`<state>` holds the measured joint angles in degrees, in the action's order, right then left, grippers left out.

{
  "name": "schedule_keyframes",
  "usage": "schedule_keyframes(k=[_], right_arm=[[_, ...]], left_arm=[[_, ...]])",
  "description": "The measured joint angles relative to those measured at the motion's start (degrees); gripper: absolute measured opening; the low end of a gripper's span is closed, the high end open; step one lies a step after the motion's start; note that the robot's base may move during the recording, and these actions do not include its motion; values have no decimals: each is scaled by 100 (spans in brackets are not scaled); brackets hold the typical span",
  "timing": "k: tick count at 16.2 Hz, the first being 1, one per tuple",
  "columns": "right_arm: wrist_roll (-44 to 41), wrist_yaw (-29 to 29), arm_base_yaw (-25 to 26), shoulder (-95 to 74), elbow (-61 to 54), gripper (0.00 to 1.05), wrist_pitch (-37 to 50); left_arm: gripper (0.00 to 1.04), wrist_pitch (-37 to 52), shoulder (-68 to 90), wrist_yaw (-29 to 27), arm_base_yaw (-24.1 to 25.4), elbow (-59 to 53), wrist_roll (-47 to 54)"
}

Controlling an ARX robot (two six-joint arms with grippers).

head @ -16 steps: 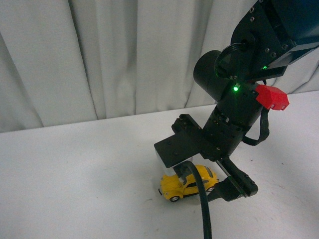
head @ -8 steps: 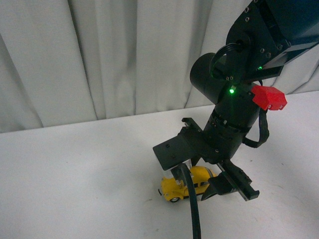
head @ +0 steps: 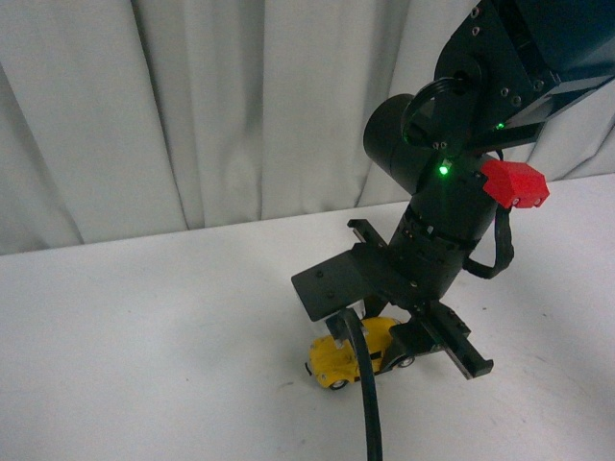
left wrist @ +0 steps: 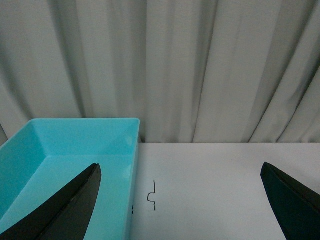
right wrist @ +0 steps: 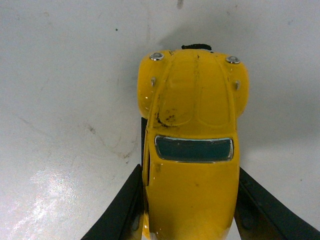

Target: Wind up and store yellow beetle toy

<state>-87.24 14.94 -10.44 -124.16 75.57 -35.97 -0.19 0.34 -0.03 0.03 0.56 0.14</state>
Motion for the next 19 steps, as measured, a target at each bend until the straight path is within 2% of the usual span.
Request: schedule_keyframes(k=[11,19], right_arm=[[542,151,181,66,-328,42,474],[177,319,540,66,-411,42,479]], left_arm=[[98,0,0,0,0,0,2],[98,2,0,2,0,0,2]])
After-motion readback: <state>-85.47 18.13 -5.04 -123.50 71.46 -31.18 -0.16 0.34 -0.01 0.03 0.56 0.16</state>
